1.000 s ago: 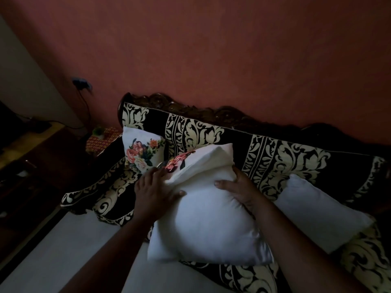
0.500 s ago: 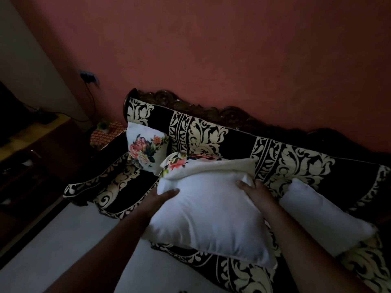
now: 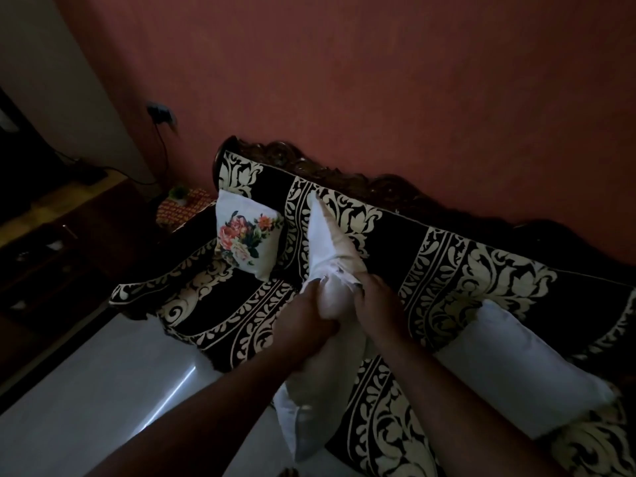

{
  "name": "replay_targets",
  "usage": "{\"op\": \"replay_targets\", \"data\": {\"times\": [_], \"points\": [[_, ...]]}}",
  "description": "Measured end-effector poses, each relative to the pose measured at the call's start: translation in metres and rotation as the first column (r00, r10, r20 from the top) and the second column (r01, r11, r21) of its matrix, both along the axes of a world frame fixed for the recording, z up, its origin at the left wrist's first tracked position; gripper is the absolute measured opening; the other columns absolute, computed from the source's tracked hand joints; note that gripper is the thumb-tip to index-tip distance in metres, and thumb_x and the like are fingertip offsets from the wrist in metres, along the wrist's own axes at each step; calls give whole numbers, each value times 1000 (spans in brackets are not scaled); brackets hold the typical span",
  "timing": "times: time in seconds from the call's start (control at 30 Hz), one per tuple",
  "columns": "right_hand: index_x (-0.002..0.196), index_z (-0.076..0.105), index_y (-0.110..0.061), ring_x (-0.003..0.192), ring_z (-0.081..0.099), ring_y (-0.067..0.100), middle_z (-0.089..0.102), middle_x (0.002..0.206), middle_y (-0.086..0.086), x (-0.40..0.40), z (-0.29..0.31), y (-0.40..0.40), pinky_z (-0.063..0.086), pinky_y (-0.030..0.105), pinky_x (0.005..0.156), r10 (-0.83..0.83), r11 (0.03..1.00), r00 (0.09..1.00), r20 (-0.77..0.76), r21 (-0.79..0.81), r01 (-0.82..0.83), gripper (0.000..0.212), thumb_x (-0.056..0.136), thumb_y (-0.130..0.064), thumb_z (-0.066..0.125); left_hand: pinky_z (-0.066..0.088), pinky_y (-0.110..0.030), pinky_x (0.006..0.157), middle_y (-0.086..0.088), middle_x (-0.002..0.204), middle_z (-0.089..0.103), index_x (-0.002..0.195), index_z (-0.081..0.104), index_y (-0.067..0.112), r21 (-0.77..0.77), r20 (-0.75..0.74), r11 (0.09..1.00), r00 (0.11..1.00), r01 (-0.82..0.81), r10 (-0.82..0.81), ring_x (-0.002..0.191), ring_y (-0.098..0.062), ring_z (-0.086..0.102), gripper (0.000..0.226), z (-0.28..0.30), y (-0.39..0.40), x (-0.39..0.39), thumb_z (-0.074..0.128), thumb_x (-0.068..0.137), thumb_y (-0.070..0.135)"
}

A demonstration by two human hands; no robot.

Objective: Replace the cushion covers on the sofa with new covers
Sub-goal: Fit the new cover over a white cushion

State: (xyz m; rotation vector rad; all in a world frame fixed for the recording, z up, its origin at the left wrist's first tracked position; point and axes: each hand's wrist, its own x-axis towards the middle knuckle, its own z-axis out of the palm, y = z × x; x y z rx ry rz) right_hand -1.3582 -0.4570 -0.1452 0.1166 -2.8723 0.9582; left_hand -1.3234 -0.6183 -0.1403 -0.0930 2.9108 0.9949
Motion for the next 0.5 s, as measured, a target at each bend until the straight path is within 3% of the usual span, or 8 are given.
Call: {"op": "replay_targets", "data": {"times": [0.2, 0.27, 0.37, 0.43, 0.5], "points": [[125, 63, -16, 113, 61, 29, 66, 125, 8, 7, 3, -23, 46, 34, 86, -68, 998, 996, 52, -3, 68, 29, 102, -22, 48, 52, -38, 92, -2, 128, 67, 153, 33, 37, -140, 25, 990, 999, -32, 36, 111, -25, 66, 71, -20, -1, 1, 59, 88, 50], [120, 64, -16, 105, 62, 30, 68, 116, 9, 17, 2, -33, 46, 36, 79, -6, 1000, 1000, 22, -18, 6, 26, 101, -24, 48, 52, -36, 90, -4, 122, 69, 151, 39, 33, -164, 42, 986, 999, -17, 24, 109, -26, 67, 62, -24, -3, -3, 56, 92, 46], [118, 66, -16, 97, 64, 29, 70, 107, 9, 28, -7, -40, 48, 37, 77, 135, 989, 990, -31, -63, -137, 25, 100, -26, 52, 43, -26, 80, -3, 111, 70, 129, 56, 20, -148, 67, 989, 998, 12, -2, 103, -22, 68, 34, -25, -8, -13, 51, 100, 38], [118, 67, -16, 100, 66, 25, 72, 110, 6, 31, -13, -33, 51, 36, 82, 128, 972, 991, -39, -194, -133, 31, 98, -33, 52, 43, -26, 79, 0, 107, 70, 117, 61, 23, -39, 82, 999, 996, 21, -18, 100, -20, 68, 32, -22, -14, -20, 54, 95, 46], [126, 65, -20, 108, 66, 17, 71, 118, 0, 33, -22, -16, 53, 37, 91, 107, 933, 994, -1, -346, -101, 45, 94, -49, 53, 51, -31, 83, 4, 103, 72, 113, 65, 29, 131, 68, 991, 997, 29, -39, 96, -16, 68, 46, -18, -22, -23, 62, 78, 60]]}}
